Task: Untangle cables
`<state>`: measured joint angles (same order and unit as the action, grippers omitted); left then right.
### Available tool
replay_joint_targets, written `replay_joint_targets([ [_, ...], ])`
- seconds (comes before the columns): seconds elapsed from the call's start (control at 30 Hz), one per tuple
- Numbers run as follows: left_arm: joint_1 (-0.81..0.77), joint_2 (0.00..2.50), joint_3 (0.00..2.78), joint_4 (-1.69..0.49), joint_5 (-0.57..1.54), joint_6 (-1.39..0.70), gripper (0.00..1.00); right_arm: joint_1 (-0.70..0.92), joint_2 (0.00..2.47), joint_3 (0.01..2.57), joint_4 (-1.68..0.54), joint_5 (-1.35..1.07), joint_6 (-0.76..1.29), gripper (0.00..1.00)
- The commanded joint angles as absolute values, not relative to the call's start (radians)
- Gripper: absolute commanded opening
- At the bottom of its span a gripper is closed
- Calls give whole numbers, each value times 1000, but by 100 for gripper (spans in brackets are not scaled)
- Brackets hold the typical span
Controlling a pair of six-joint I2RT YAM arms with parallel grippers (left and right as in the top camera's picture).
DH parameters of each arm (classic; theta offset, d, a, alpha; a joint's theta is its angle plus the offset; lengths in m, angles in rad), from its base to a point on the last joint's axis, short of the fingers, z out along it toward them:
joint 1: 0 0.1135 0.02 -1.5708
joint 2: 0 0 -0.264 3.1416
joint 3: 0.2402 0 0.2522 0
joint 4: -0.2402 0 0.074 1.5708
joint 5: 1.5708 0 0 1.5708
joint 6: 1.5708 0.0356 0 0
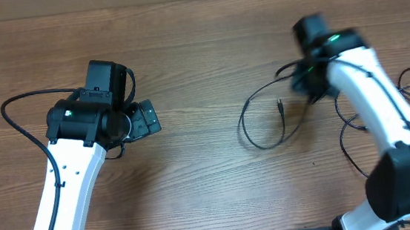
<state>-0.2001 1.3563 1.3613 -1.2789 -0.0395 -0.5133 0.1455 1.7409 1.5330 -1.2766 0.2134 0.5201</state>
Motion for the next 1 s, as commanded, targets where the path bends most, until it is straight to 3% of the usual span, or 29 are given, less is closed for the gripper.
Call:
replay_joint_targets([
  [0.0,-195,1359,1361,-1278,-32,-494,100,34,1670,1690,-1328,456,524,4],
  [0.27,-195,1359,1361,-1278,-32,-494,100,-276,1664,1881,-1372,542,524,4],
  [0.4,-195,1359,1361,-1278,-32,-494,100,-382,1665,1885,-1368,280,488,4],
  [0.53,-195,1359,1361,-1276,-32,-495,100,-382,1666,1858,-1435,-70,301,15],
  [0.67,-195,1359,1361,-1274,-32,-494,100,-321,1666,1796,-1517,-82,302,27],
  [0.83,-195,1359,1361,-1274,-32,-494,100,-200,1666,1660,-1510,-85,307,52],
  [0.97,-195,1359,1361,-1273,-32,-494,100,-105,1666,1533,-1423,-170,309,60],
])
